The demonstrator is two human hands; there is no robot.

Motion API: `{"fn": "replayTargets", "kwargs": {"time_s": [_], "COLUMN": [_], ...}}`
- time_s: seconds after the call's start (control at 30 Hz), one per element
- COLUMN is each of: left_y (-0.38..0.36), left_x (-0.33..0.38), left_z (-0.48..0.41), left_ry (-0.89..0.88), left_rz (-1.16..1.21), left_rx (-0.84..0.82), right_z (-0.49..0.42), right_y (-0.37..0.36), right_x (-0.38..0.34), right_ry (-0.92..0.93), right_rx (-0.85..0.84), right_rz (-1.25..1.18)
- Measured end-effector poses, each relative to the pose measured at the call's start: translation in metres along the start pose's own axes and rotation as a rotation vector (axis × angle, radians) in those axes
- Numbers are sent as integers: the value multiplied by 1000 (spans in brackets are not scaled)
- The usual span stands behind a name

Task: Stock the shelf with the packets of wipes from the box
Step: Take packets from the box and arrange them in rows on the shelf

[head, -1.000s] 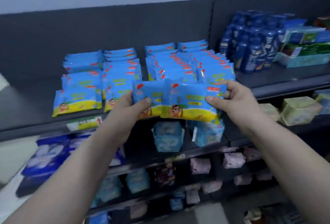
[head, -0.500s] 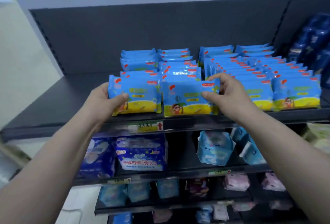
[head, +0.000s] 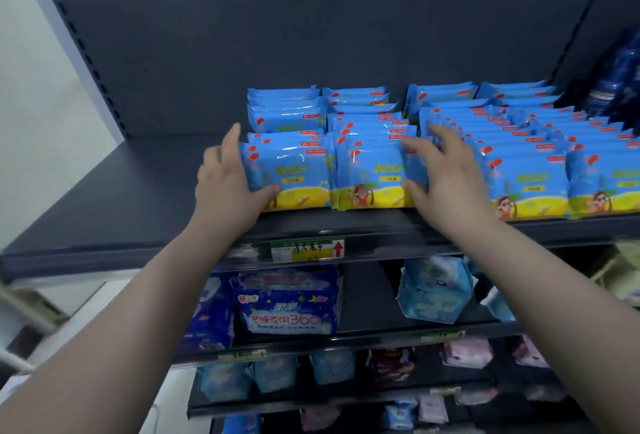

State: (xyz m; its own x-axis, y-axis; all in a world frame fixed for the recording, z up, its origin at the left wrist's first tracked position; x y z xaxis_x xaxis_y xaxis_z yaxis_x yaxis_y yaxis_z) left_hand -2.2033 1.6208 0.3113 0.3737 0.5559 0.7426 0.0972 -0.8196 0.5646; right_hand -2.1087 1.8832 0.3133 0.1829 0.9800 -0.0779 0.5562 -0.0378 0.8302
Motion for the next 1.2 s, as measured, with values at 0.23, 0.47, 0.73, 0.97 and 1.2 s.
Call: {"fn": "replayTargets", "kwargs": {"time_s": [0.23,0.47,0.73,0.97,1.2], "left_y": [-3,-33,-117,-224,-321], "left_x": [6,34,117,200,267], "left_z": [8,35,86,152,234], "left_ry": [-134,-356,-597,-729,-804], "left_rz": [-358,-267,-76,29,185], "left_rx": [-95,-83,-249,-482,-675], "right_z": [10,32,94,190,293], "right_y": [1,13,58,102,148], "right_x": [-2,3,72,190,290], "right_ry": [41,67,-36,-262,-479], "right_rx": [-112,-53,30,-21,-96], "right_rz": [122,-2,-18,82,201]}}
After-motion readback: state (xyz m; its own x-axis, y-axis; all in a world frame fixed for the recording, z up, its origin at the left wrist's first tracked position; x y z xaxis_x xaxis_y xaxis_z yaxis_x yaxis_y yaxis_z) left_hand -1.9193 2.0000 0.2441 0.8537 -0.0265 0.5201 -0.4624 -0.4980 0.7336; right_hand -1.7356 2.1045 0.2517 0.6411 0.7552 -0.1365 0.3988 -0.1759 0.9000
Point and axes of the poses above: each hand's wrist, its own z-axis away from the middle knuckle, its own y-axis out of the back of the hand, x = y × z, the point moved 1 cm from there along -z, towards the middle knuckle, and after that the axes turned 13 degrees about z, right-handed, at the moved point
